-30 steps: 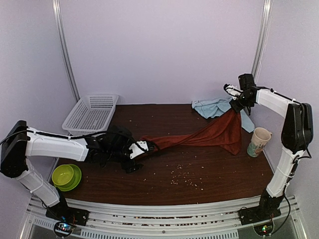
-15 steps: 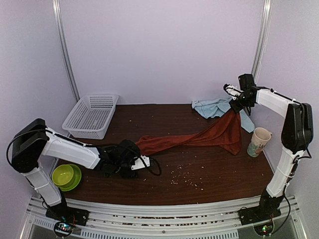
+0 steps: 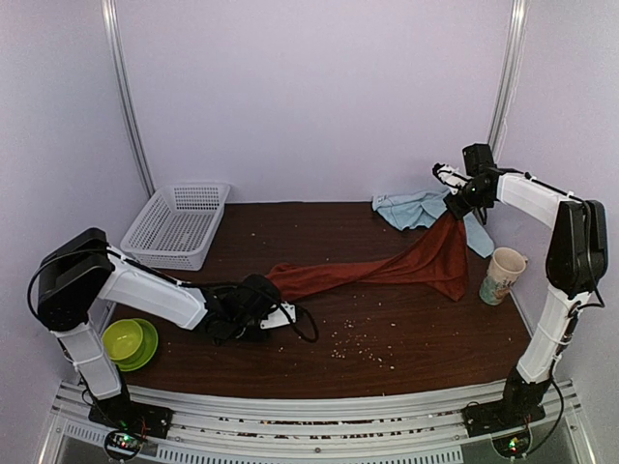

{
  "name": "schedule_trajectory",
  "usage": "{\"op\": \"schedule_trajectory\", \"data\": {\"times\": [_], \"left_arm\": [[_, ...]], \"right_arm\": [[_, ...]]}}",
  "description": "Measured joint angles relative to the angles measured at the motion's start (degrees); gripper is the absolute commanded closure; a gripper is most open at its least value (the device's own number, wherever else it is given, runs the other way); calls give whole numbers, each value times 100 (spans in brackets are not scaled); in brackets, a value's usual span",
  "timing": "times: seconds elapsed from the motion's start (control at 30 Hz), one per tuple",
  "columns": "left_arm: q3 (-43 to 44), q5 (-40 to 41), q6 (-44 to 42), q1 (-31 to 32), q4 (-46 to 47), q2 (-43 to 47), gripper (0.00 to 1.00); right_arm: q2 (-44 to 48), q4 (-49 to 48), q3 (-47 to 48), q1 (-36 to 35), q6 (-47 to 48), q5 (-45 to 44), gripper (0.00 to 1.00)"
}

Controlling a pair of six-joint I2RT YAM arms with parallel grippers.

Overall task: Roll the towels
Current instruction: Flatten out the towel at the center of the board.

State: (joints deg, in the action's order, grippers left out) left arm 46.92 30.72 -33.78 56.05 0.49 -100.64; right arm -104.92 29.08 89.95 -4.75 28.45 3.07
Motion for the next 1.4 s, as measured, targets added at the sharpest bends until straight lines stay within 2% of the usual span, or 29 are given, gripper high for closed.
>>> {"op": "schedule_trajectory", "data": {"times": [0.03,0.13,0.33,0.47,0.73,0.93,1.13,1.4], "left_arm": [[31,63,-9,2,11,-39,45],[122,227,-44,4,90,-188,58],[164,407,-125,4,153,-385,75],[164,481,-131,4,140,-468,100],[175,675,-7,-92,96,-516,100],[133,570,315,-229,131,127,100],[74,-98,721,-341,280,907,100],[76,-1453,1561,-933,118,1252,100]], "right_arm": [[0,7,0,0,-2,13,100],[0,31,0,0,-22,55,100],[0,42,0,0,-37,105,100],[0,74,0,0,-37,118,100],[90,81,-125,0,15,120,100],[393,107,-457,0,160,120,100],[640,122,-688,0,356,234,100],[1027,289,-1119,0,901,459,100]]}}
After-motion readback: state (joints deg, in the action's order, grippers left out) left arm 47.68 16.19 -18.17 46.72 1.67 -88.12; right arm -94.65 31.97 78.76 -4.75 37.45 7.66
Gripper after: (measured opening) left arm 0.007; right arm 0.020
